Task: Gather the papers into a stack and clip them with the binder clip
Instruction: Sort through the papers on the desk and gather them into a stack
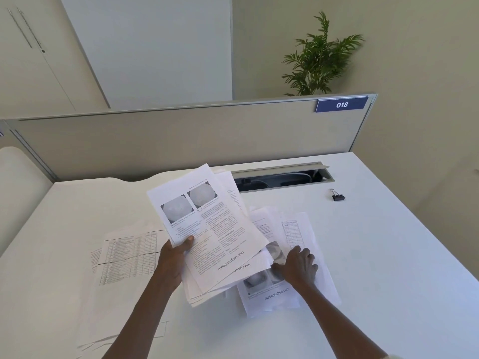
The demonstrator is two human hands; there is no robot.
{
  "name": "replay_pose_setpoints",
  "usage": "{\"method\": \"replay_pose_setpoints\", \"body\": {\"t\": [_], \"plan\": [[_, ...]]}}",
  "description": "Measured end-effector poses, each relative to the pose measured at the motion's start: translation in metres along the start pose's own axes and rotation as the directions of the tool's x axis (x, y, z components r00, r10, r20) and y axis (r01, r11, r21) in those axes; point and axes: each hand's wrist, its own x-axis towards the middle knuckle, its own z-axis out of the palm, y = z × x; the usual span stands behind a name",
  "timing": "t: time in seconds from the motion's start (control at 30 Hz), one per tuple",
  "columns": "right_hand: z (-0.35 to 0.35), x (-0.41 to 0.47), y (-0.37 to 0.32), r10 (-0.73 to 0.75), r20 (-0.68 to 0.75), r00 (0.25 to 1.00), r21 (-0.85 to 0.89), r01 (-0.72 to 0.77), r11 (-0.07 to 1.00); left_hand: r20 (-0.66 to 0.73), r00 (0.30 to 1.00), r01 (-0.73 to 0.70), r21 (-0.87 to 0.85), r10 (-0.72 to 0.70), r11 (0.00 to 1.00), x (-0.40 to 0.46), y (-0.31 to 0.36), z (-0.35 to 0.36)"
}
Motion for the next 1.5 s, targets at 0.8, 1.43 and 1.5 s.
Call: {"method": "replay_pose_setpoints", "body": {"t": [0.8,1.43,1.5], "plan": [[0.000,0.004,-0.035,0.132,0.113,0.985,0.210,-0.153,0.966,-0.032,0.999,0.007,0.013,-0.006,1.000,0.005,0.003,-0.029],[-0.090,-0.016,-0.064,-0.099,-0.425,0.900,0.236,0.216,0.947,-0.279,0.958,-0.006,0.190,0.060,0.982,0.011,0.009,-0.049],[-0.105,-0.021,-0.070,-0.157,-0.501,0.851,0.201,0.291,0.935,-0.279,0.957,-0.017,0.204,0.074,0.979,0.011,0.011,-0.046]]}}
